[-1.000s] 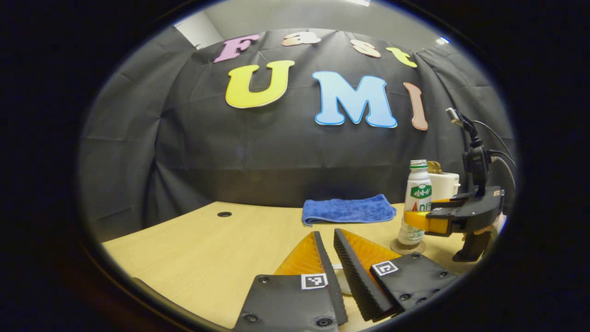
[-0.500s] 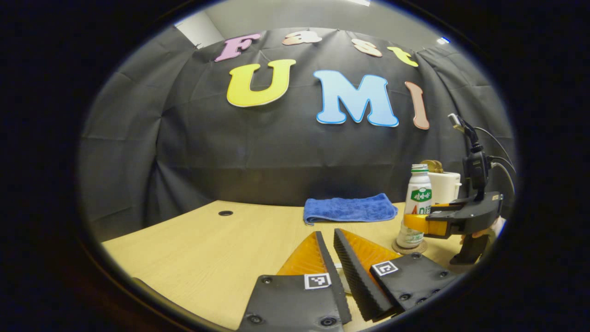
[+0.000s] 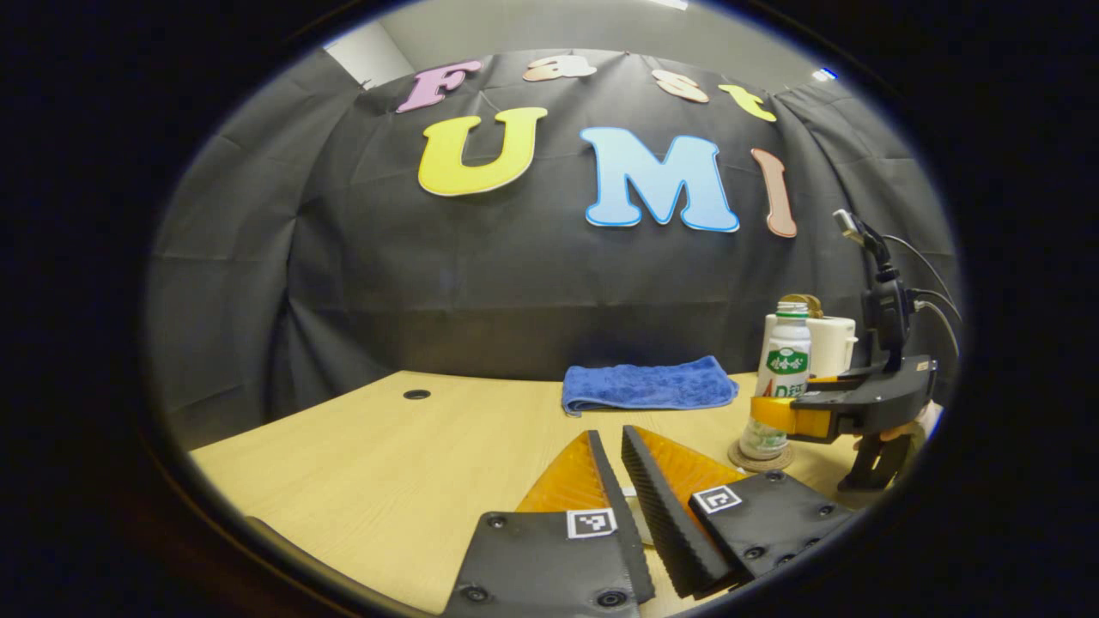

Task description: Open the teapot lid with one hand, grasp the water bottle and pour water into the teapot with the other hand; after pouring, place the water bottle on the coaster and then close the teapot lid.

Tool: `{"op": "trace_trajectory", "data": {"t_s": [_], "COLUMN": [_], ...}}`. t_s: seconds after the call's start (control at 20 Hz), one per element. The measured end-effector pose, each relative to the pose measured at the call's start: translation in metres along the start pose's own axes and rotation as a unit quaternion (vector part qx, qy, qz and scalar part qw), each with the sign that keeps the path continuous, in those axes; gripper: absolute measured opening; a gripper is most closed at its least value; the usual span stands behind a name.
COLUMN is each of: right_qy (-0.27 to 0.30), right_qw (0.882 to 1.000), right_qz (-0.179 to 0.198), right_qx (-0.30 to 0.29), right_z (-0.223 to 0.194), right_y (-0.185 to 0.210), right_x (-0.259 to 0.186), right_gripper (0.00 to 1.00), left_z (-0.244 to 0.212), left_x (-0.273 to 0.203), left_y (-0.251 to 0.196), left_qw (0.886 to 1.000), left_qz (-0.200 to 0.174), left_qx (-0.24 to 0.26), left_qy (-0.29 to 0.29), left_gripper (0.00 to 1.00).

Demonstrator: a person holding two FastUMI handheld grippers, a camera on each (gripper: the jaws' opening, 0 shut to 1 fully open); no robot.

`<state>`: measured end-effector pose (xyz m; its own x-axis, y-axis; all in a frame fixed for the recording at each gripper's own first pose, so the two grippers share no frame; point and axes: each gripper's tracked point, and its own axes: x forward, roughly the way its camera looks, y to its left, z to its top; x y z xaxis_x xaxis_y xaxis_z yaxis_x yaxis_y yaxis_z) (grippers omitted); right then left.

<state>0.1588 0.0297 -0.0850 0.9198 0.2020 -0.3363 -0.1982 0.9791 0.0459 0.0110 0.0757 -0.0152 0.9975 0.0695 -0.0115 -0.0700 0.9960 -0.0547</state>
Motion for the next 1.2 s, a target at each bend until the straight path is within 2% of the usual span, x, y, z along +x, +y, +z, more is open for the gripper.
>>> {"op": "trace_trajectory", "data": {"t_s": [0.35,0.95,1.0,1.05,1.1,1.15,1.2], "right_qy": [-0.021,-0.036,-0.041,-0.046,-0.051,-0.058,-0.067], "right_qw": [1.000,0.999,0.999,0.999,0.998,0.998,0.997], "right_qz": [0.001,-0.010,-0.010,-0.010,-0.011,-0.017,-0.023], "right_qx": [-0.002,0.025,0.025,0.024,0.022,0.021,0.020], "right_z": [0.015,0.012,0.013,0.013,0.014,0.016,0.018], "right_y": [0.000,0.001,0.004,0.007,0.009,0.009,0.009], "right_x": [-0.015,-0.054,-0.061,-0.069,-0.078,-0.086,-0.097], "right_gripper": [0.82,0.83,0.83,0.83,0.83,0.83,0.83], "left_z": [0.000,0.000,0.000,0.000,-0.001,-0.001,-0.002], "left_x": [-0.002,-0.015,-0.018,-0.022,-0.026,-0.031,-0.036], "left_y": [-0.004,-0.023,-0.025,-0.027,-0.030,-0.032,-0.033], "left_qw": [1.000,1.000,1.000,1.000,0.999,0.999,0.999], "left_qz": [-0.004,-0.024,-0.026,-0.027,-0.029,-0.031,-0.033], "left_qx": [0.003,-0.010,-0.012,-0.013,-0.017,-0.023,-0.028], "left_qy": [-0.001,-0.006,-0.007,-0.008,-0.008,-0.010,-0.010], "left_gripper": [0.01,0.02,0.20,0.02,0.02,0.20,0.19]}}
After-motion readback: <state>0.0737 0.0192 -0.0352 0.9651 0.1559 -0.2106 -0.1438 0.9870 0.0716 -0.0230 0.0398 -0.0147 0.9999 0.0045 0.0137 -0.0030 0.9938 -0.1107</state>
